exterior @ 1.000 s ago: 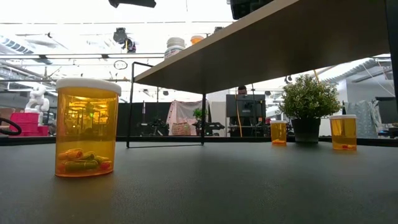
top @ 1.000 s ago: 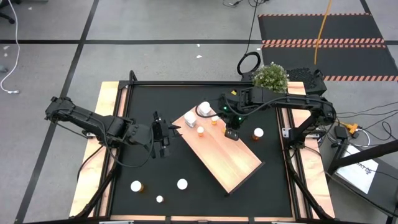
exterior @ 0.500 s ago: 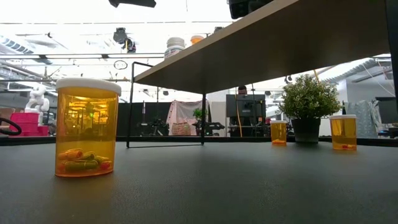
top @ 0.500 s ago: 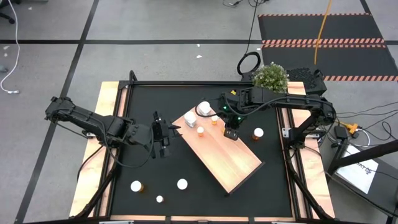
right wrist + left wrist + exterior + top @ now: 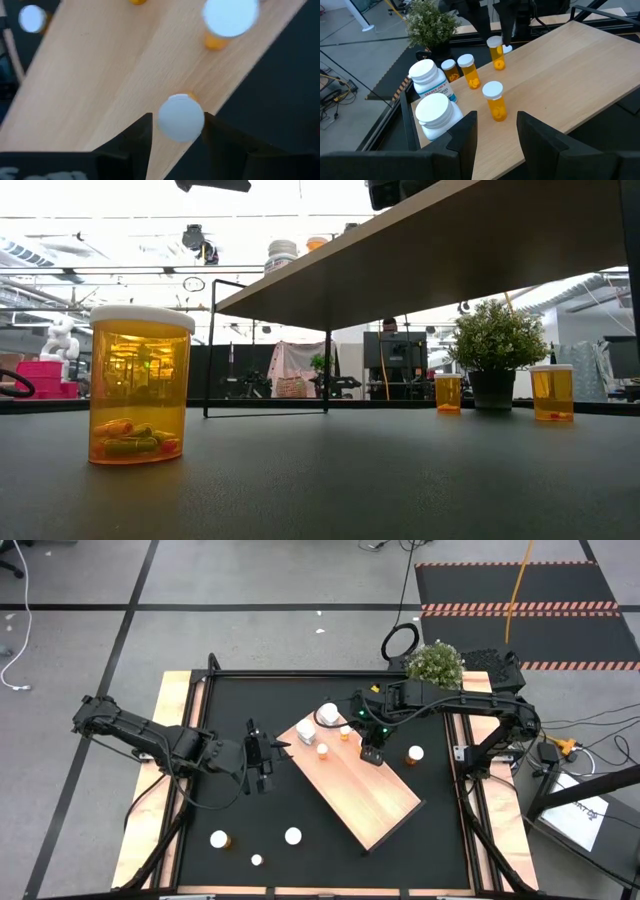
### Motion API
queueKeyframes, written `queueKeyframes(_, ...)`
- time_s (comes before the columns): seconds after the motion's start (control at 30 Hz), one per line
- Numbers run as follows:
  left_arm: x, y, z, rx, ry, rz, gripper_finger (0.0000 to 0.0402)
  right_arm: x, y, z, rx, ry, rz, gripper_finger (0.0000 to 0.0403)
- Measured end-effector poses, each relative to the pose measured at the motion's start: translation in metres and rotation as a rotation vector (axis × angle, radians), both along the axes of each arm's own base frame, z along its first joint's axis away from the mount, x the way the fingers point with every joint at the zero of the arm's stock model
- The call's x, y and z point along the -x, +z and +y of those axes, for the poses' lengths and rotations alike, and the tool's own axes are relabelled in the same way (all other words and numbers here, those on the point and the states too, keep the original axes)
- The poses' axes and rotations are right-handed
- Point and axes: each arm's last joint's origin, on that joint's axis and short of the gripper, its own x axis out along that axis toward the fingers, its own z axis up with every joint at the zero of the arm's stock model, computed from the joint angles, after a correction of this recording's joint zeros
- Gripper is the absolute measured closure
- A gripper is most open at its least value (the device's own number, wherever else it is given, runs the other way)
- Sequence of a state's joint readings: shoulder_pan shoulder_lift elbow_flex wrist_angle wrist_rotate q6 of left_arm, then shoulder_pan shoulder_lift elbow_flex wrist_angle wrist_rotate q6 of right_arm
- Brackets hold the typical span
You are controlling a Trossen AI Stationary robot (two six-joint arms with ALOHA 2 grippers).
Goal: Pick and place medicine bottles onto shelf by color
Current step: Put the small orange pill bottle on the shelf
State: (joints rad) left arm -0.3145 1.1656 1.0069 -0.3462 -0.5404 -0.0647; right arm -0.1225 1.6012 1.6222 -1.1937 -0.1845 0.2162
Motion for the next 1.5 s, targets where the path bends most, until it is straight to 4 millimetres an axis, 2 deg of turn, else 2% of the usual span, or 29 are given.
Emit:
queueKeyframes(1.13, 0.0, 0.0, 0.0, -0.001, 0.0, 0.0, 0.0261, -0.006, 0.003, 0.0, -0.004, 0.046, -0.08, 0.0243)
queueKeyframes(1.5, 0.0, 0.0, 0.0, -0.001, 0.0, 0.001, 0.0261, -0.006, 0.01, -0.001, 0.04, 0.038, -0.144, 0.0243)
